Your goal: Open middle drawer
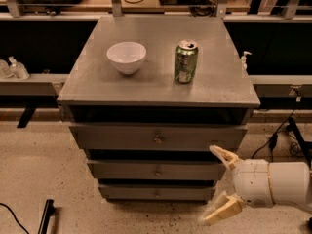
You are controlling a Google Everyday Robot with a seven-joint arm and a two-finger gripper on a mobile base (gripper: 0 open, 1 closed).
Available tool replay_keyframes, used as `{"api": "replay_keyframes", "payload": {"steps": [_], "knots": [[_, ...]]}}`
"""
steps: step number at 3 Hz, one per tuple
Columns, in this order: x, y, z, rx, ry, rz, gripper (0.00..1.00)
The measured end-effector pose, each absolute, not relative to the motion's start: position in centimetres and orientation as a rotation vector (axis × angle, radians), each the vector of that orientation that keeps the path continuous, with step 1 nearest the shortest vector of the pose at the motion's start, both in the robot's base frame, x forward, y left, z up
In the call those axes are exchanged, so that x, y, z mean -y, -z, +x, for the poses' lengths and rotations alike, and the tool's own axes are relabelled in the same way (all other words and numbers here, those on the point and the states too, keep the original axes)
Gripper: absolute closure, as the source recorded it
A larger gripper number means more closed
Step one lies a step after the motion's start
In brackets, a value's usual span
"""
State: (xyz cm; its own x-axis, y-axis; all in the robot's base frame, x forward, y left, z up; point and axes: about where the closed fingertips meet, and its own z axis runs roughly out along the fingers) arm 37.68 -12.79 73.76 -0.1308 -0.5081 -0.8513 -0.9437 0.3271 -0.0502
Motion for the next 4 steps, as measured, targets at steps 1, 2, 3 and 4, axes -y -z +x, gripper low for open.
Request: {"api": "replay_keyframes", "payload": {"steps": [1,2,3,4], "knots": [[11.0,-69.7,38.5,-1.776,-0.667,-1.34,0.0],[10.1,-64.8,40.0,-1.791,-0.583,-1.342,0.0],[9.7,-58.5,43.9,-1.835,-0.444,-1.355,0.0],[9.6,-58.0,44.1,-1.836,-0.444,-1.358,0.0]]}}
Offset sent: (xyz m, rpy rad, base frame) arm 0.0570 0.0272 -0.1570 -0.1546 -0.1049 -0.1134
